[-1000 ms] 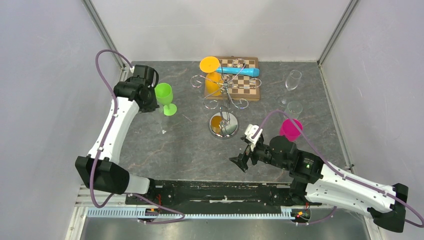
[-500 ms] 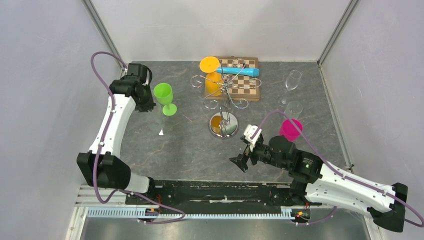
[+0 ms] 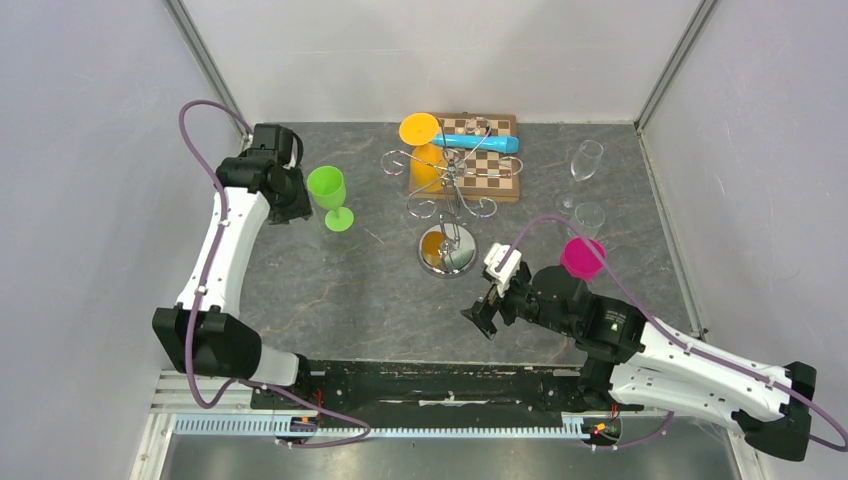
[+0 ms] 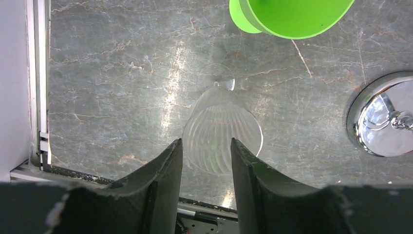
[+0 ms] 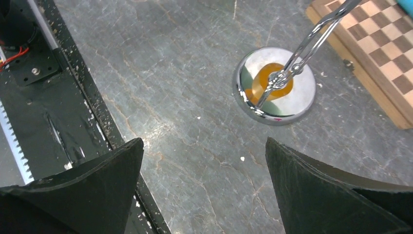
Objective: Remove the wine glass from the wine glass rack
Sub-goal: Place the wine glass at the center of the board.
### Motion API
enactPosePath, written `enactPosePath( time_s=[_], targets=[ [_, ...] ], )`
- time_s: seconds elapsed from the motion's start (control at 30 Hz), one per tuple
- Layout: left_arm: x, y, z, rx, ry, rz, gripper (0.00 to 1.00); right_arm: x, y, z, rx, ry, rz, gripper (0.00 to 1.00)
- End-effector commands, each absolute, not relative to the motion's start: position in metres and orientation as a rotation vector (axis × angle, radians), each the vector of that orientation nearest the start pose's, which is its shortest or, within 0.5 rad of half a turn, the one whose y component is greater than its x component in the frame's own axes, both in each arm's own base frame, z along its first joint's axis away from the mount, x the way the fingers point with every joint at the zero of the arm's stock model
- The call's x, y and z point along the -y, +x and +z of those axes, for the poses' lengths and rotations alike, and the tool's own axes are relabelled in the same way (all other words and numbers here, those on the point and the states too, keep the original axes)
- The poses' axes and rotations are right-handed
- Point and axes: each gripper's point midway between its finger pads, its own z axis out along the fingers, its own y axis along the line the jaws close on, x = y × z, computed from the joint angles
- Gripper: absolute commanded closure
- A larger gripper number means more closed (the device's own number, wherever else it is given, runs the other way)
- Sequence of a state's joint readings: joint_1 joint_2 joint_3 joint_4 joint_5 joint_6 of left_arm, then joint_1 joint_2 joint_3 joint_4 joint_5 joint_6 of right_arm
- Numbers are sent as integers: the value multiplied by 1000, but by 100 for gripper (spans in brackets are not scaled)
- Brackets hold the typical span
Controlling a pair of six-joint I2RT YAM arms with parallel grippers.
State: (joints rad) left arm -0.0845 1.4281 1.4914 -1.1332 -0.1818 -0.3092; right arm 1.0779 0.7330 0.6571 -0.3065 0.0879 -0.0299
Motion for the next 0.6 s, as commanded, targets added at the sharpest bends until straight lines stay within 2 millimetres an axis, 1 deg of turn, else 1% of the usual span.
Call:
enactPosePath(
  time_s=[0.0, 0.1, 0.17, 0.2, 0.27, 0.33, 0.57],
  targets=[
    [0, 304, 244, -2514, -343, 119, 51, -243, 166, 232, -1710, -907, 545, 2],
    [-3, 300, 253, -2499, -346, 132, 50, -242, 170, 235, -1730, -881, 528, 2],
    [-1, 299, 263, -2471, -343, 105, 49, -241, 172, 239, -1731, -864, 521, 2],
    [2, 298, 268, -2459, -341, 83, 49, -241, 173, 242, -1740, -833, 528, 2],
    [10, 297, 278, -2435, -334, 16, 48, -233, 181, 246, -1770, -736, 498, 2],
    [22, 297, 287, -2413, -319, -75, 47, -227, 185, 251, -1783, -684, 474, 2],
    [71, 307, 329, -2287, -247, -442, 45, -223, 181, 258, -1768, -676, 495, 2]
  ],
)
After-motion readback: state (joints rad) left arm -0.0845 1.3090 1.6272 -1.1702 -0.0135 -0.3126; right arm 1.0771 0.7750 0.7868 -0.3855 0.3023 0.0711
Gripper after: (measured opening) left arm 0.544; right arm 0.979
